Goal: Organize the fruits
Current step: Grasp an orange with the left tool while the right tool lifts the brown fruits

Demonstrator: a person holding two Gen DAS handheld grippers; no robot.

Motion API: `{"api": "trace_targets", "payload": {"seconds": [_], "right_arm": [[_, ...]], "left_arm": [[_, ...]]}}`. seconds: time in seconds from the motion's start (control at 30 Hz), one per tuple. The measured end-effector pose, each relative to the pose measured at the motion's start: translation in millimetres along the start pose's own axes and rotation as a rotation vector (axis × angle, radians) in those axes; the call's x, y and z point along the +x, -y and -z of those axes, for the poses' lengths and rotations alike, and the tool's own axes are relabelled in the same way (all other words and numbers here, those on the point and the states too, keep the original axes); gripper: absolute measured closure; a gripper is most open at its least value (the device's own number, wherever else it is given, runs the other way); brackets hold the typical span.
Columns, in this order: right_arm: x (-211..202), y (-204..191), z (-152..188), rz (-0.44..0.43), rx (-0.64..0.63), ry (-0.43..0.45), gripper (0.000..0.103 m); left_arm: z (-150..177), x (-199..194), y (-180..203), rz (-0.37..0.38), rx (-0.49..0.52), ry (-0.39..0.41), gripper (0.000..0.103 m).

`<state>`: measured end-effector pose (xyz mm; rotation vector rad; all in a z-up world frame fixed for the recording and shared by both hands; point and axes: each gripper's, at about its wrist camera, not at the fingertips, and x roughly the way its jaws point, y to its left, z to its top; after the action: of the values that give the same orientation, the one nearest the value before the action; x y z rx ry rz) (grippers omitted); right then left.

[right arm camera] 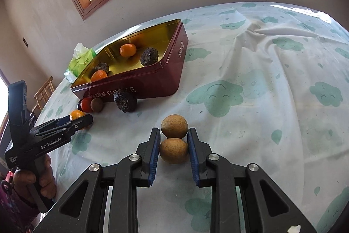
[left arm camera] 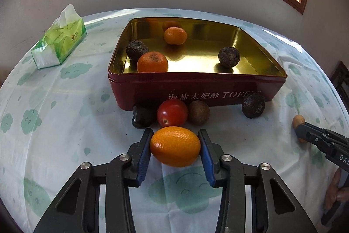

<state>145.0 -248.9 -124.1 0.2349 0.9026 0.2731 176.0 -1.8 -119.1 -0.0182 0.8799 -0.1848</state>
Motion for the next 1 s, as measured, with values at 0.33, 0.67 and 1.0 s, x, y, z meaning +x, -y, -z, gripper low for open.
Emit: {"api": "trace_targets", "payload": {"seconds": [0.33,0.67,1.0], "right_arm": [[1,-2,1,0.012,-0.012,-0.002,0.079],[2,-4,2,0.029,-0.022,-0.001,0.079],[-1,-10,5,0.056,-0.017,0.005,0.08]], "left_arm": [[1,-6,-9,-0.059,-0.056,0.018,0.061],[3,-12,-19,-0.061,-0.103,0.053,0.061],[14,-40,-22,-0.128,-0.114,0.126,0.061]]}}
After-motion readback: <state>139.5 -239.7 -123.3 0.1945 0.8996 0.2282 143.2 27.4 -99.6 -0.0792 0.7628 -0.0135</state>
